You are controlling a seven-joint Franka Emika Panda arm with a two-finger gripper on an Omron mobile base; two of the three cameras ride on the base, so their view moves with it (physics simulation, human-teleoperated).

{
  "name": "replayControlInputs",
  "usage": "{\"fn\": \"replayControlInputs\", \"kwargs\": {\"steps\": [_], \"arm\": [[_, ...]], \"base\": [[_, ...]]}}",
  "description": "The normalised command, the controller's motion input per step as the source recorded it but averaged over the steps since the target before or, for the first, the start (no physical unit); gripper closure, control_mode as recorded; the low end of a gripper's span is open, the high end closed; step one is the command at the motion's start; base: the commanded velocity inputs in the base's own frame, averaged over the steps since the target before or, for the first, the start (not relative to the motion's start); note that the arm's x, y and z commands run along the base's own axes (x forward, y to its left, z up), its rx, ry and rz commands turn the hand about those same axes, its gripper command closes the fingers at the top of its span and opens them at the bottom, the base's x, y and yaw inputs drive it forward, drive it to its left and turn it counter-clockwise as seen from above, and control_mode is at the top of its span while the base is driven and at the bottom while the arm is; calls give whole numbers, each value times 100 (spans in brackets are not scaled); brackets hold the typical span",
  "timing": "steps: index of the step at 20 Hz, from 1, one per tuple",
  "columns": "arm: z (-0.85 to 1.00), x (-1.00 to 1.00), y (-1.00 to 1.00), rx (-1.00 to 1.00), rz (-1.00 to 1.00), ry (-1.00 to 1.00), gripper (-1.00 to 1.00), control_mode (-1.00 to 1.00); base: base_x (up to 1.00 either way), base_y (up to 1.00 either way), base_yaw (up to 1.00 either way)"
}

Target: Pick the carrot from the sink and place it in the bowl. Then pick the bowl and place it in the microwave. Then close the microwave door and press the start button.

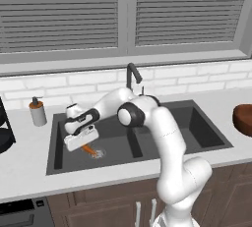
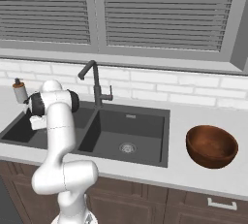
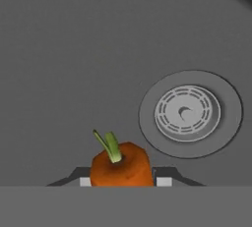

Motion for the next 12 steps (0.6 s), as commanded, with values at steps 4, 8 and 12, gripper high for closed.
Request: {"fn": "replayControlInputs", "kwargs": {"steps": [4,8,12], "arm": [[98,-44,-39,3,4,-1,100,-100],[87,-78,-63,7,5,0,100,-100],[73,-94,-77,7,9,-5,100,-100]], "base": [[0,0,0],[0,0,0],[0,0,0]]}}
